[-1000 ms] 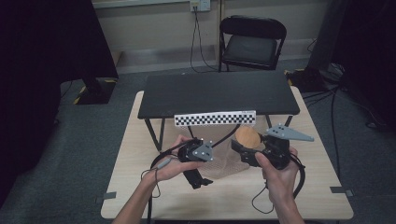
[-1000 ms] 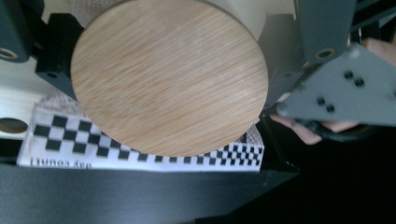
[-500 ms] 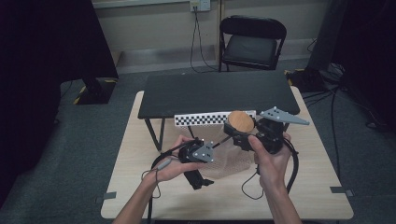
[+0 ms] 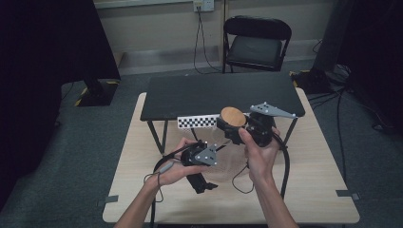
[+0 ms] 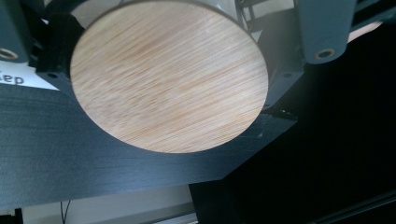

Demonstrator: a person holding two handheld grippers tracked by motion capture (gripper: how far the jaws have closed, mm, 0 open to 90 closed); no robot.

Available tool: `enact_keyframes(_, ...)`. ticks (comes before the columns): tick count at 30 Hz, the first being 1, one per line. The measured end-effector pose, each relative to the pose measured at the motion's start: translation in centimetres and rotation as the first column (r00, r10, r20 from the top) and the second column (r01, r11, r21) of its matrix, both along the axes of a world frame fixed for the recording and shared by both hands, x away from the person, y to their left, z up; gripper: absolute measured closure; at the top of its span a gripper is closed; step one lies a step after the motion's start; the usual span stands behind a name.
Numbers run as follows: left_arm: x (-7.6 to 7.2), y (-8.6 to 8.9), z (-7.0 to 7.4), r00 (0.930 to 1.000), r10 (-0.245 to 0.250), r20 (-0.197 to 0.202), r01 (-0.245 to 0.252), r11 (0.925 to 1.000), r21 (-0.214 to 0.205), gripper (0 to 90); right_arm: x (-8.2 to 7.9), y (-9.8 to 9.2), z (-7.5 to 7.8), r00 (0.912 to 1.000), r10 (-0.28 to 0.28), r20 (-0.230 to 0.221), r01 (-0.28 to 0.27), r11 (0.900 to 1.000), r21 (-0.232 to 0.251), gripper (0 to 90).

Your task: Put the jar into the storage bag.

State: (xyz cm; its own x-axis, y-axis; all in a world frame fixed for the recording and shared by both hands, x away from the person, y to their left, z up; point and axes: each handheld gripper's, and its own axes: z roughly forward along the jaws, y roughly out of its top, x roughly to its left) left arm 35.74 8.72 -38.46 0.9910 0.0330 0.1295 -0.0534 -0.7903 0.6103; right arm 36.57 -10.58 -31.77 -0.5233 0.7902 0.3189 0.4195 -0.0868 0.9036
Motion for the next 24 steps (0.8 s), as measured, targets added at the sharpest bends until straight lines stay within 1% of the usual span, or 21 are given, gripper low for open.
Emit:
enact_keyframes(2, 0.0, 0.1, 0.0, 1.0000, -0.007, -0.003, 0.007, 0.9999, -0.010, 0.5, 0.3, 0.2, -0.4, 0.9999, -0.012, -0.004, 0.012, 0.9999, 0.004, 24.5)
enact_keyframes(4, 0.0, 0.2, 0.1, 1.0000, -0.007, -0.007, 0.007, 0.9999, -0.009, 0.5, 0.6, 0.4, -0.9, 0.9998, -0.022, -0.003, 0.022, 0.9998, 0.003, 24.5)
enact_keyframes(7, 0.0, 0.2, 0.1, 1.0000, -0.005, -0.008, 0.005, 0.9999, -0.013, 0.5, 0.9, 0.7, -1.7, 0.9994, -0.035, 0.005, 0.035, 0.9992, -0.017, 24.4)
enact_keyframes(10, 0.1, 0.2, 0.1, 1.0000, -0.001, -0.009, 0.001, 1.0000, -0.004, 0.5, 1.1, 0.8, -2.3, 0.9992, -0.040, 0.009, 0.040, 0.9983, -0.042, 24.5)
enact_keyframes(13, 0.1, 0.1, 0.0, 1.0000, -0.001, -0.008, 0.001, 1.0000, -0.005, 0.5, 1.2, 1.1, -2.6, 0.9988, -0.044, 0.023, 0.046, 0.9965, -0.070, 24.5)
enact_keyframes(16, 0.1, 0.2, 0.1, 0.9999, -0.003, -0.013, 0.003, 0.9999, -0.011, 0.5, 1.3, 1.4, -2.8, 0.9985, -0.043, 0.034, 0.045, 0.9952, -0.086, 24.5)
enact_keyframes(19, 0.2, 0.1, 0.0, 1.0000, -0.002, -0.009, 0.002, 1.0000, -0.005, 0.4, 1.7, 1.4, -3.1, 0.9985, -0.045, 0.032, 0.048, 0.9954, -0.083, 24.5)
enact_keyframes(21, 0.2, 0.2, 0.1, 0.9999, -0.009, -0.013, 0.009, 1.0000, -0.003, 0.5, 1.8, 1.5, -3.2, 0.9982, -0.047, 0.036, 0.050, 0.9954, -0.081, 24.5)
enact_keyframes(22, 0.2, 0.3, 0.1, 0.9998, -0.009, -0.016, 0.009, 0.9999, -0.006, 0.4, 1.9, 1.5, -3.3, 0.9982, -0.045, 0.039, 0.048, 0.9957, -0.079, 24.6)
enact_keyframes(24, 0.2, 0.5, 0.2, 0.9995, -0.023, -0.023, 0.022, 0.9993, -0.029, 0.5, 2.0, 1.5, -3.3, 0.9981, -0.050, 0.037, 0.052, 0.9970, -0.058, 24.6)
